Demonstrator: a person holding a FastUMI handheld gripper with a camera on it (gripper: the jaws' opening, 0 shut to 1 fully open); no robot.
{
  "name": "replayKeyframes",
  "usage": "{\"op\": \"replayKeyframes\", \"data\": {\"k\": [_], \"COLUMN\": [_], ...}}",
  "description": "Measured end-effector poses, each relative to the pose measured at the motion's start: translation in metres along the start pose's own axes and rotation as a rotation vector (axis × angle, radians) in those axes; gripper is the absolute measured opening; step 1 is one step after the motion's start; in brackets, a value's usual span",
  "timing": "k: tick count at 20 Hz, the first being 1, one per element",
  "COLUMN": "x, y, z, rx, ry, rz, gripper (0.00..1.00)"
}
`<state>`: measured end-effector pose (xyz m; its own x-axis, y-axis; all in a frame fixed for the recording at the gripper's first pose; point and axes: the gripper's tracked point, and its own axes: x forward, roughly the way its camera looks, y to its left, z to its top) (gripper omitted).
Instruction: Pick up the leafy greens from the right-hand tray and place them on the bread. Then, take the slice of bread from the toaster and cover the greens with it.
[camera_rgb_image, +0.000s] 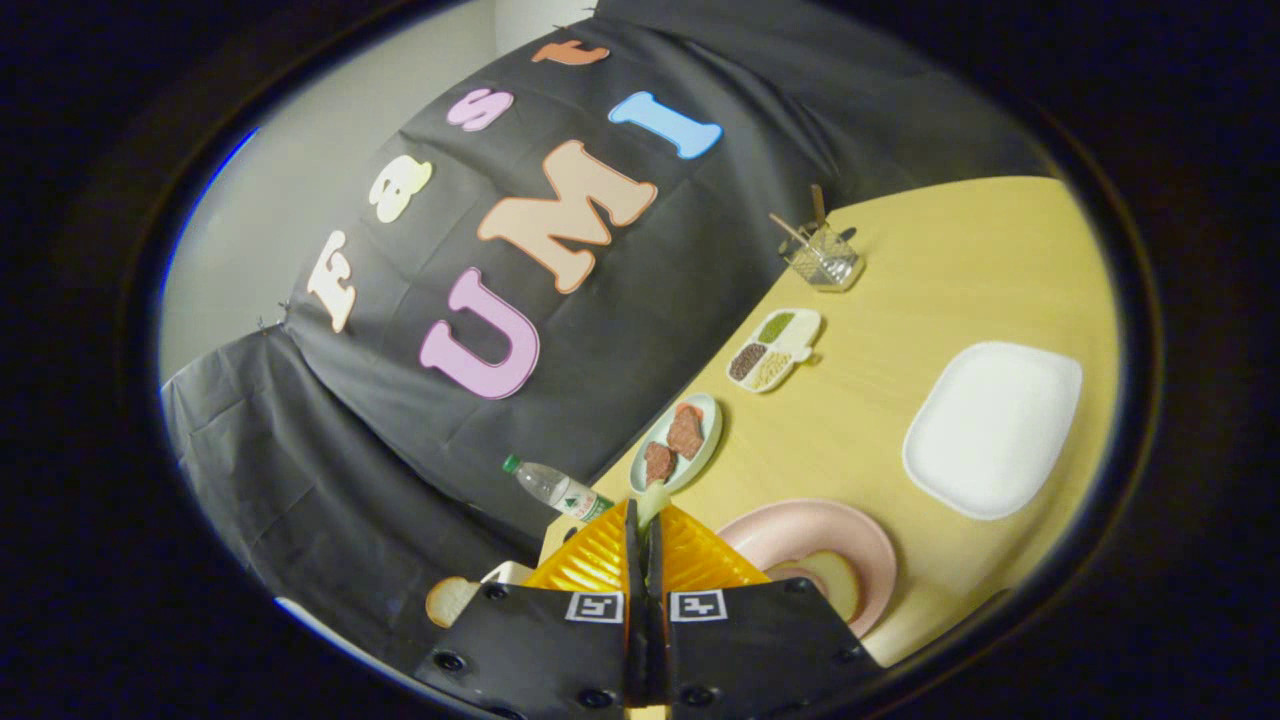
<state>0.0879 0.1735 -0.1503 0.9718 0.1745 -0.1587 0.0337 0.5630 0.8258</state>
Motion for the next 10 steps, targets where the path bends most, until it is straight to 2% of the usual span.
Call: {"op": "replayKeyframes", "data": {"k": [5, 10], "x": [0.013, 0.012], "y": [-0.032, -0.070], "z": [-0.030, -0.028], "rx": [-0.024, -0.061], "ry": [0.007, -0.015], "rz": [-0.097, -0.208], "gripper": [0.03, 0.05]}}
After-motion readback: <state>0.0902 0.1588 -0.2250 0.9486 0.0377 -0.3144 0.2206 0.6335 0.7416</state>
